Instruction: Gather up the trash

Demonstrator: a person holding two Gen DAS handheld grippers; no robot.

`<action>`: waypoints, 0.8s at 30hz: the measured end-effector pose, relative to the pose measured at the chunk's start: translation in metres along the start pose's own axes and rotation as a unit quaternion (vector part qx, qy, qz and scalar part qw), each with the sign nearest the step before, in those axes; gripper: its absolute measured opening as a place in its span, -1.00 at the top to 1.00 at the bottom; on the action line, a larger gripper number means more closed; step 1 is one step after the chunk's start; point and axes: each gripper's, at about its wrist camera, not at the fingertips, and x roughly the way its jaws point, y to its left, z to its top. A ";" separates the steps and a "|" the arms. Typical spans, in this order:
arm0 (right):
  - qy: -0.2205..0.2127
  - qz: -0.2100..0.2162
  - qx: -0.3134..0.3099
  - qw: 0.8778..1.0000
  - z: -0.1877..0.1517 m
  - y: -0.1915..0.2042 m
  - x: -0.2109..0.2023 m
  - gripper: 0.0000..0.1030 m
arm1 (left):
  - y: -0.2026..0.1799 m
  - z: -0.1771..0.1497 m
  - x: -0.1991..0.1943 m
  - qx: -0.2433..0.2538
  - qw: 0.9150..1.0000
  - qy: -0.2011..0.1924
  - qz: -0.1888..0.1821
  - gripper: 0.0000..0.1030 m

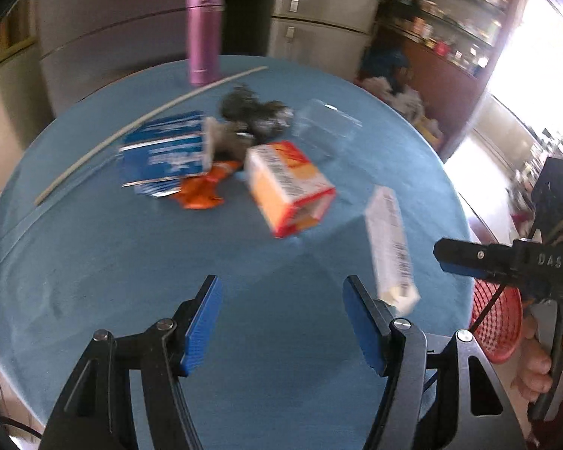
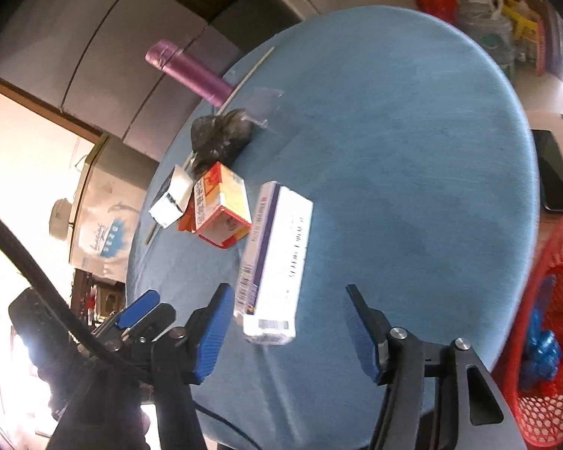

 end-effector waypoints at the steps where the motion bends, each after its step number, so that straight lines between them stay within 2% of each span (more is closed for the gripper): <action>1: 0.000 0.000 0.003 1.000 0.001 0.002 0.004 -0.24 | 0.006 0.001 -0.001 -0.010 1.000 -0.001 0.007 -0.30; 5: 0.007 -0.014 0.016 1.000 0.003 0.006 0.020 -0.24 | 0.019 0.001 -0.003 -0.027 0.999 -0.003 0.021 -0.30; 8: 0.010 0.001 0.018 1.000 0.004 0.010 0.026 -0.24 | 0.023 0.000 0.000 -0.034 0.999 0.003 0.025 -0.30; 12: 0.008 -0.063 -0.023 0.998 0.002 0.017 0.036 -0.24 | 0.019 -0.001 0.004 -0.034 0.999 0.008 0.026 -0.30; 17: -0.032 -0.114 -0.011 0.993 0.001 -0.011 0.014 -0.24 | 0.018 -0.001 0.006 -0.030 0.999 0.010 0.031 -0.30; 21: -0.056 -0.123 0.020 0.991 0.000 -0.037 -0.007 -0.24 | 0.018 0.006 0.012 -0.039 0.999 0.015 0.031 -0.30; 24: -0.063 -0.118 0.010 0.991 0.002 -0.036 -0.013 -0.24 | 0.011 0.020 0.019 -0.041 0.998 0.016 0.035 -0.30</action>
